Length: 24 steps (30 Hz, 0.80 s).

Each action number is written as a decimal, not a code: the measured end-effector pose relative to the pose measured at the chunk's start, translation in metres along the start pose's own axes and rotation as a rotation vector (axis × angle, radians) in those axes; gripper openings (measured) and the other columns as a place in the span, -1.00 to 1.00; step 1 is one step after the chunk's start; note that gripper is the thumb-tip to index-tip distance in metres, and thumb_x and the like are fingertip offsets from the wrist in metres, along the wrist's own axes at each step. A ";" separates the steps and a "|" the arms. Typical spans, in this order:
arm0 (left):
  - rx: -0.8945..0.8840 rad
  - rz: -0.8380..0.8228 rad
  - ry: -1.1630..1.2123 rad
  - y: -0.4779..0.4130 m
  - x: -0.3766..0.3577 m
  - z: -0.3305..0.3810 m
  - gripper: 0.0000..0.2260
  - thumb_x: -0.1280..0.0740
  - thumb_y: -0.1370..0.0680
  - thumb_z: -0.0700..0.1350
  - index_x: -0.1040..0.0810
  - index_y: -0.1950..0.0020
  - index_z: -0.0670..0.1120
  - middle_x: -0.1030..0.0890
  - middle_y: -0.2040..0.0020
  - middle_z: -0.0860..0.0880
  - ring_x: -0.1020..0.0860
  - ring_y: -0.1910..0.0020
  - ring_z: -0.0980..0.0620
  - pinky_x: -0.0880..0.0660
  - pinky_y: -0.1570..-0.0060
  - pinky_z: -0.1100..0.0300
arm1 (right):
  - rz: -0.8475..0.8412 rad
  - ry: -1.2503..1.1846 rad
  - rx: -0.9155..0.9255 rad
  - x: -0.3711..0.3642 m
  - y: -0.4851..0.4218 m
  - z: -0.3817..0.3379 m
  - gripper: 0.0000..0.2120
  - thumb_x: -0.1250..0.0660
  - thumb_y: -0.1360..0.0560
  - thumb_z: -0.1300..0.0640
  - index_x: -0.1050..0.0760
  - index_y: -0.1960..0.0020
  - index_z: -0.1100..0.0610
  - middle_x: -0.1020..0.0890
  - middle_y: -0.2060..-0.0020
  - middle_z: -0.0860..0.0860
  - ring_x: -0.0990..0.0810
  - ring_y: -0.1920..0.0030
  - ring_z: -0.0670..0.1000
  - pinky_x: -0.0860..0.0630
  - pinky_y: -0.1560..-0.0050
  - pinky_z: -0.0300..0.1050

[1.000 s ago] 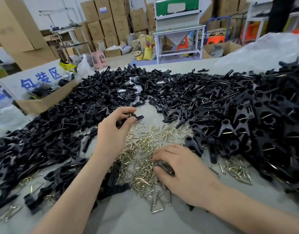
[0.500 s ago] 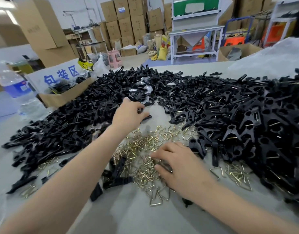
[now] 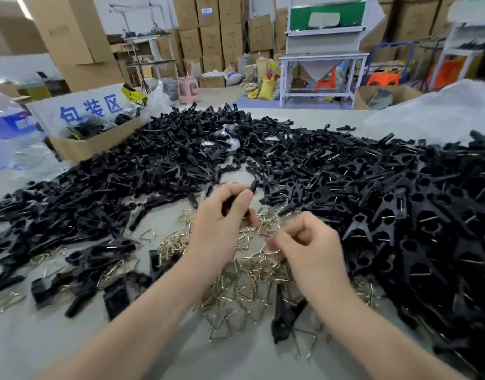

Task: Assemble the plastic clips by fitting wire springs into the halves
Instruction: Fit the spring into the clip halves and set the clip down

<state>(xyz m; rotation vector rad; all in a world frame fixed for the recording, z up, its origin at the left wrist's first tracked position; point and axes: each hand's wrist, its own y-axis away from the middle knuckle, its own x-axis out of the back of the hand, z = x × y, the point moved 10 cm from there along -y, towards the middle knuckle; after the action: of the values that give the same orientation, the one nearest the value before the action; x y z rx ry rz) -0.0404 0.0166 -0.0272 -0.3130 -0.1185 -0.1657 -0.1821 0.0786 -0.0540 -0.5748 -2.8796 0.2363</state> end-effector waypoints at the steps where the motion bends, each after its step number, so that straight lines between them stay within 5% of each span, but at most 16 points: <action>1: 0.007 -0.010 0.008 0.005 -0.004 -0.003 -0.87 -0.23 -0.62 -0.12 -0.56 0.04 -0.01 -0.58 0.41 0.06 -0.56 0.34 0.13 -0.56 0.15 0.17 | 0.008 -0.034 -0.016 0.002 -0.001 0.001 -0.85 -0.38 -0.37 0.25 -0.44 0.31 0.12 -0.65 0.35 0.11 -0.61 0.28 0.21 -0.54 0.25 0.09; 5: -0.076 -0.053 -0.191 0.006 -0.010 -0.002 -0.83 -0.21 -0.63 -0.09 -0.58 0.07 -0.04 -0.54 0.41 0.01 -0.45 0.37 0.19 -0.33 0.29 0.39 | -0.022 -0.121 -0.022 -0.002 -0.001 -0.001 -0.81 -0.35 -0.44 0.34 -0.41 0.21 0.10 -0.67 0.33 0.10 -0.63 0.25 0.21 -0.55 0.27 0.16; 10: -0.041 -0.089 -0.234 0.008 -0.016 -0.009 -0.77 -0.16 -0.65 -0.07 -0.50 0.18 0.03 -0.50 0.45 0.04 -0.40 0.46 0.20 -0.31 0.40 0.39 | -0.081 -0.206 -0.026 -0.008 -0.003 0.000 -0.60 -0.28 -0.51 0.36 -0.53 -0.07 -0.15 -0.67 0.28 0.02 -0.66 0.30 -0.02 -0.57 0.32 -0.17; 17: 0.024 -0.119 -0.092 0.010 -0.020 -0.016 -0.75 -0.14 -0.66 -0.07 -0.52 0.09 -0.13 -0.40 0.52 0.08 -0.36 0.48 0.13 -0.30 0.49 0.40 | -0.037 -0.334 -0.083 0.000 -0.007 0.006 -0.84 -0.31 -0.51 0.32 -0.58 0.16 0.12 -0.68 0.33 0.07 -0.65 0.32 0.03 -0.51 0.41 -0.22; 21: 0.056 -0.113 -0.046 0.009 -0.017 -0.021 -0.75 -0.13 -0.65 -0.05 -0.55 0.07 -0.10 -0.40 0.50 0.07 -0.38 0.47 0.08 -0.35 0.45 0.32 | 0.015 -0.206 -0.009 0.007 -0.011 0.002 -0.83 -0.38 -0.48 0.23 -0.63 0.20 -0.01 -0.67 0.21 -0.01 -0.60 0.23 -0.08 -0.54 0.25 -0.19; 24: 0.063 -0.101 -0.058 0.007 -0.015 -0.024 -0.74 -0.14 -0.66 -0.04 -0.57 0.08 -0.05 -0.42 0.50 0.10 -0.39 0.48 0.11 -0.39 0.41 0.24 | 0.066 -0.126 0.037 0.012 -0.012 -0.001 -0.82 -0.43 -0.44 0.17 -0.64 0.19 -0.11 -0.62 0.06 0.05 -0.59 0.12 0.04 -0.54 0.02 -0.06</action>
<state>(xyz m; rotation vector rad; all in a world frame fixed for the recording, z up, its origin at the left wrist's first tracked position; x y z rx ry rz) -0.0515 0.0179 -0.0540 -0.2489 -0.1970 -0.2522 -0.1964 0.0727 -0.0485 -0.6718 -2.9725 0.3469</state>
